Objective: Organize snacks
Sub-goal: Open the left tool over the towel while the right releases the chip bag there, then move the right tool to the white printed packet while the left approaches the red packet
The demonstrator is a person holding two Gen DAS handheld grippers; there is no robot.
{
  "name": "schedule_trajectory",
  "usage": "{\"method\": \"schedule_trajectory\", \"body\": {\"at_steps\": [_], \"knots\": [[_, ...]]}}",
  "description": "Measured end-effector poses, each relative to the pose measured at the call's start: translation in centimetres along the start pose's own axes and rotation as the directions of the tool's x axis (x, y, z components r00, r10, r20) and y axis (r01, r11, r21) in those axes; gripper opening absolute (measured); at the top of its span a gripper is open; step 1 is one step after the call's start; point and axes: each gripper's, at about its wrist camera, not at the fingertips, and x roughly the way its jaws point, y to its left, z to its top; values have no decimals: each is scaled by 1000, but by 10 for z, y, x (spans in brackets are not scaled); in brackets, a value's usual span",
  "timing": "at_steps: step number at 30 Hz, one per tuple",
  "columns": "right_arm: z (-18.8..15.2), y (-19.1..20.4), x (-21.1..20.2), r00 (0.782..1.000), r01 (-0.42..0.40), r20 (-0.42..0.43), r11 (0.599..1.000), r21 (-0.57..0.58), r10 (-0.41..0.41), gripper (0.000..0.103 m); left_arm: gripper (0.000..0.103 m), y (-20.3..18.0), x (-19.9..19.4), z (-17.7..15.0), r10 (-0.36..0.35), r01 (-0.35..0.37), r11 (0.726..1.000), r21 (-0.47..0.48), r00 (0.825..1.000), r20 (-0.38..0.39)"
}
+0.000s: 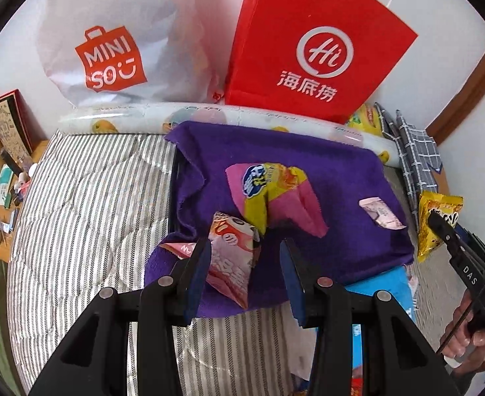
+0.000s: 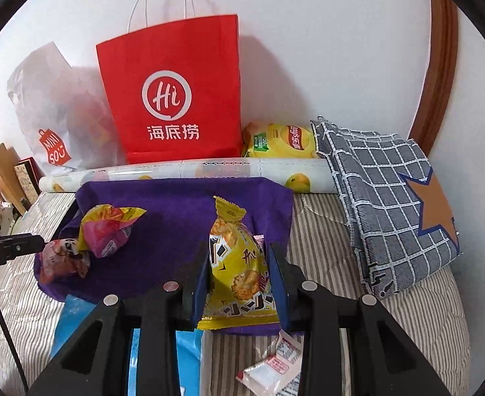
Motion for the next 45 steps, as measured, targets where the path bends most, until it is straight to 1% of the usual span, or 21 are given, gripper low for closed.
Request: {"method": "schedule_trajectory", "body": {"at_steps": [4,6,9,12,16,20,23,27,30,33,35,38,42,45], "knots": [[4,1,14,1000,-8,-11,1000,0,8,32,44,4,6,0,-3,3,1000,-2,1000,-11],[6,3,22,999,-23,-25,1000,-6,23,32,48,5,8,0,-10,10,1000,-7,1000,-13],[6,6,35,999,-23,-41,1000,-14,23,32,51,3,12,0,-19,19,1000,0,1000,-16],[3,8,46,997,-31,-70,999,-17,30,32,56,-1,14,0,-9,10,1000,20,1000,-12],[-2,7,53,995,-28,-95,1000,-12,27,33,58,-5,14,0,-13,13,999,34,1000,-7],[-4,3,51,995,-25,-96,1000,2,25,33,60,-9,14,-2,-17,18,999,43,1000,-8],[-4,0,45,995,-20,-98,1000,8,20,35,60,-11,11,-5,-28,29,999,44,999,-17],[-6,-2,25,998,-14,-67,1000,7,15,45,61,-15,4,-12,-31,32,998,55,999,-19],[-9,-4,9,999,-6,-46,1000,4,6,51,62,-17,-3,-19,-33,34,998,57,999,-16],[-12,-4,-4,999,6,-34,1000,2,-6,52,63,-19,-14,-25,-33,34,998,60,999,-10],[-15,-7,-13,999,19,-31,1000,6,-19,55,64,-21,-22,-30,-35,36,998,60,999,-2],[-20,-10,-24,999,32,-26,999,9,-31,55,65,-23,-32,-35,-39,38,997,60,999,9],[-29,-16,-39,998,68,-16,998,16,-68,55,66,-27,-45,-43,-42,41,997,61,999,23],[-36,-22,-49,997,78,-10,996,33,-77,55,66,-30,-53,-50,-45,43,997,65,999,30]]}}
